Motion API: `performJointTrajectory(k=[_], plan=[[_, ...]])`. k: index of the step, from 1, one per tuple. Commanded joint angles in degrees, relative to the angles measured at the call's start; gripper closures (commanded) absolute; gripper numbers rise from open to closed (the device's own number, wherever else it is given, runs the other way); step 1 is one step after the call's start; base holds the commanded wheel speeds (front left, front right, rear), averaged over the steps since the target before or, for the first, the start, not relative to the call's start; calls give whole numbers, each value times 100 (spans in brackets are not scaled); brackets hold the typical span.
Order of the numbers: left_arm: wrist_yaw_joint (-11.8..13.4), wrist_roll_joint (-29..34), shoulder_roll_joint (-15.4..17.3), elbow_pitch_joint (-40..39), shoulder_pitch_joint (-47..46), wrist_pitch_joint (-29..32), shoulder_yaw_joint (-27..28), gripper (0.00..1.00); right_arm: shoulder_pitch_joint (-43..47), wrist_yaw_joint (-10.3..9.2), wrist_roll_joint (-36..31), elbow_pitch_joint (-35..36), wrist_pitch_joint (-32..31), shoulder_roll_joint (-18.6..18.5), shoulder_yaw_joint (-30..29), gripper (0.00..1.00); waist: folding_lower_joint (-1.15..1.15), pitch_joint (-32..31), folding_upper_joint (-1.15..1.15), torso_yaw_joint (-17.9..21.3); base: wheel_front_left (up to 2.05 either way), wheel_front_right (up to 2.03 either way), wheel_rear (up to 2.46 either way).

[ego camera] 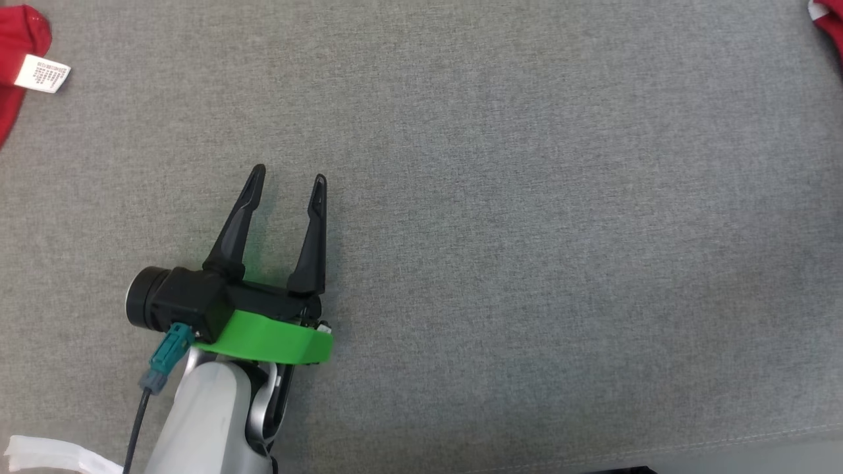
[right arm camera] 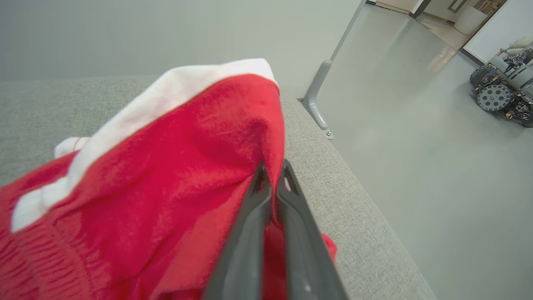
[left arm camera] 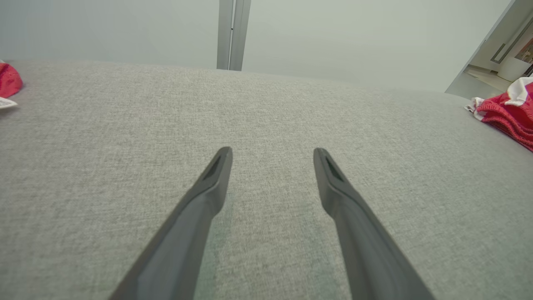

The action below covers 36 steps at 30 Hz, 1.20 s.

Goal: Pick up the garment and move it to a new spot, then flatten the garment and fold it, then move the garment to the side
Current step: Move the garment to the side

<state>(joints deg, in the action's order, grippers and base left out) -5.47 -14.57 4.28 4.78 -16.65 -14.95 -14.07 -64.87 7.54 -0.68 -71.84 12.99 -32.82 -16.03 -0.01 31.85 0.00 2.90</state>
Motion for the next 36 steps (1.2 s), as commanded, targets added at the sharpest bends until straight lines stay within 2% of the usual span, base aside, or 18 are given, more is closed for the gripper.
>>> performJointTrajectory(k=[1,7,13,17,23,29,36], plan=[[30,20,45,-20,59,-1,-2,0,-26,-10,-136,77,89,25,-87,0,1,74,0,-73,0,0,0],[70,0,64,-21,117,23,-32,0,147,-10,-667,375,190,257,-534,0,1,-32,0,-11,0,0,0],[79,-91,66,86,159,11,-16,0,298,-10,-1009,801,221,773,-594,0,1,-369,0,98,0,0,0],[93,-181,68,212,177,-7,74,0,475,-10,-891,1179,224,1195,-188,0,1,-726,0,155,0,0,0],[183,-312,51,476,279,-20,336,0,900,-10,-262,1647,225,1648,817,0,1,-1372,0,194,0,0,0],[273,-476,-3,671,532,-24,682,0,1517,-9,510,2178,222,1861,1654,0,1,-2033,0,130,0,0,0],[322,-544,-72,862,995,-19,996,0,2589,-9,1083,2957,222,2082,2053,0,1,-2738,0,-61,0,0,0]])
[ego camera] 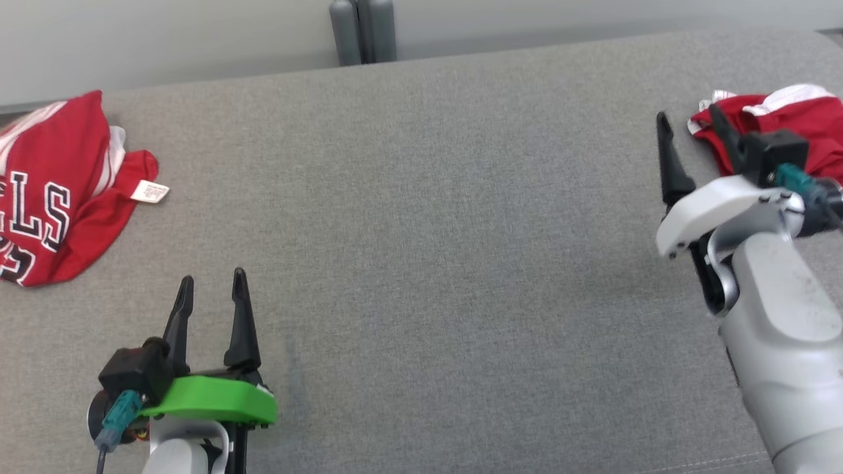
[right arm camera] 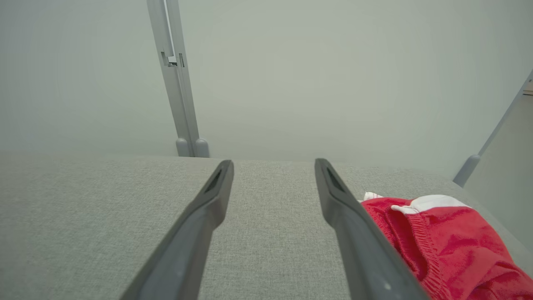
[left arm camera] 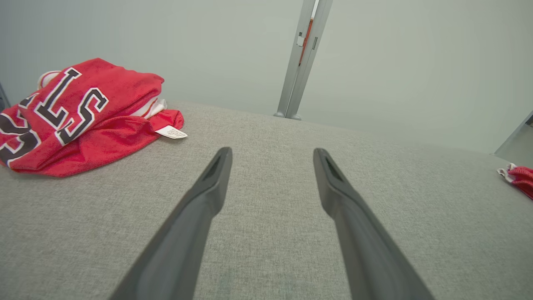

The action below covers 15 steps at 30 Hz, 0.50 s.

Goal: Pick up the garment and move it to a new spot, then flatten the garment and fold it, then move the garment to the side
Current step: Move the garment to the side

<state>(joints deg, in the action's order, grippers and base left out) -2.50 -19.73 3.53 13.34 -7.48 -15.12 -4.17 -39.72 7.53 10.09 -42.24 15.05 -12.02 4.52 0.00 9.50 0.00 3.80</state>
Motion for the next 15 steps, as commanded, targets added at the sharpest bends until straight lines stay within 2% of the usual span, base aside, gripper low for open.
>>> performJointTrajectory(k=[1,7,15], plan=[[36,-26,-3,33,164,-1,58,0,290,-8,81,185,18,29,58,0,0,-595,0,-178,0,0,0],[54,3,-39,70,488,-2,203,0,1388,-8,172,1057,17,394,25,0,0,-899,0,-274,0,0,0],[106,82,-57,-14,734,-2,248,0,2713,-8,-208,2154,17,847,-241,0,0,-1043,0,-343,0,0,0]])
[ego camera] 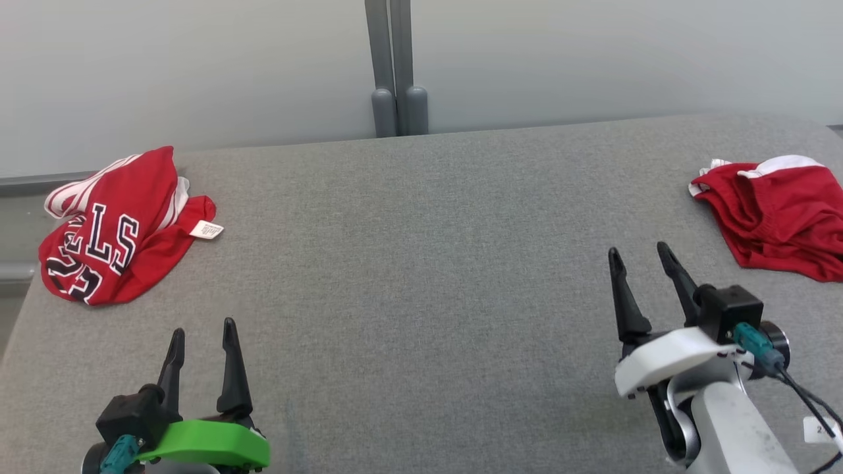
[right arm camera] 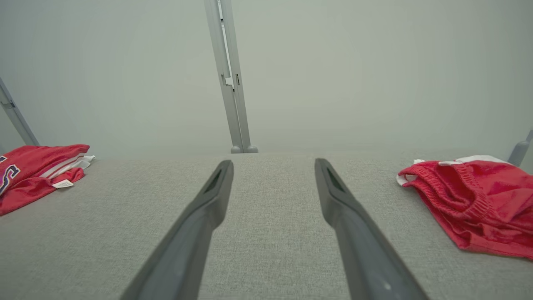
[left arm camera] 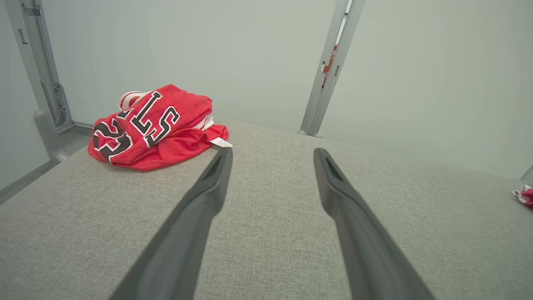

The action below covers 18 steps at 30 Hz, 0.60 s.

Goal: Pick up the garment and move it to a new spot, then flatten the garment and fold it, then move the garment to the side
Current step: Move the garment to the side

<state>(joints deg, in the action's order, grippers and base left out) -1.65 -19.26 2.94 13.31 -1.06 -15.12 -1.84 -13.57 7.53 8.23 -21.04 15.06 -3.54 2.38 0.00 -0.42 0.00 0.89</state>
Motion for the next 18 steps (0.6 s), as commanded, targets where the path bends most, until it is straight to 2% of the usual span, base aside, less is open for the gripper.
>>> performJointTrajectory(k=[1,8,18], plan=[[16,20,3,-13,110,-2,17,0,208,-8,-14,113,16,19,-50,0,0,-55,0,-55,0,0,0],[55,-65,-1,4,142,-2,-44,0,631,-8,163,485,16,61,-38,0,0,-47,0,-44,0,0,0],[49,-75,-1,20,41,-2,-98,0,716,-8,159,523,-24,63,-57,0,0,-26,0,-44,0,0,0]])
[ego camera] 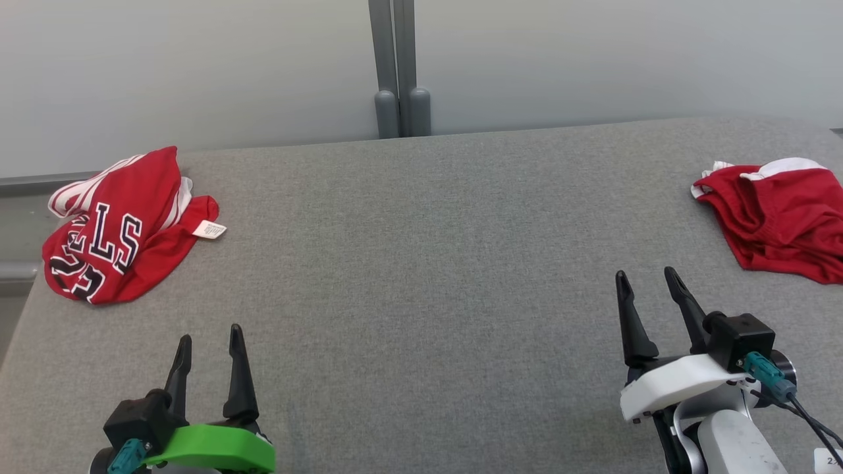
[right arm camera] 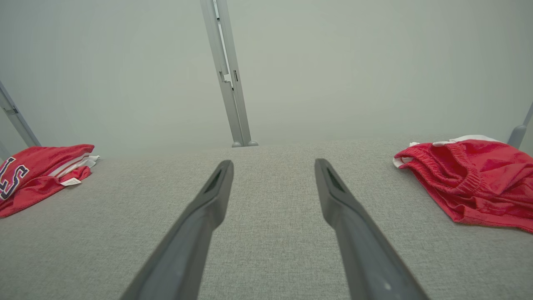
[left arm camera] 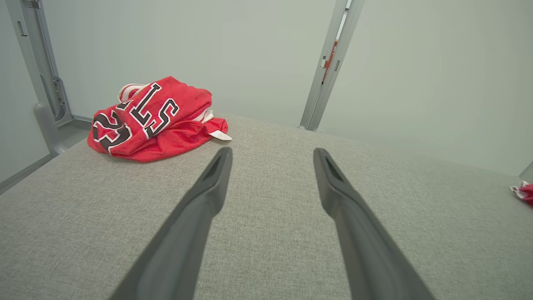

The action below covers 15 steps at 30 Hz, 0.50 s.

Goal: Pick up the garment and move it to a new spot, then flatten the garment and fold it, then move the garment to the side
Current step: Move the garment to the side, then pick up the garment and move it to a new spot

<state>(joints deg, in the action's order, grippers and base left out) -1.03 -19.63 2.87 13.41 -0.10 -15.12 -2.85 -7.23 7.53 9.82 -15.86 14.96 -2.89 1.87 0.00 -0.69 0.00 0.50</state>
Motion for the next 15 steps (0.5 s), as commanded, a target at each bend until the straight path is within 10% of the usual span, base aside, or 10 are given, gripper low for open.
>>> performJointTrajectory(k=[1,15], plan=[[-18,-38,6,12,-61,-2,1,0,85,-8,6,3,-13,-2,-6,0,0,3,0,-11,0,0,0],[16,86,12,-47,-147,-2,-19,0,165,-7,-39,147,7,-3,-72,0,0,80,0,-1142,0,0,0]])
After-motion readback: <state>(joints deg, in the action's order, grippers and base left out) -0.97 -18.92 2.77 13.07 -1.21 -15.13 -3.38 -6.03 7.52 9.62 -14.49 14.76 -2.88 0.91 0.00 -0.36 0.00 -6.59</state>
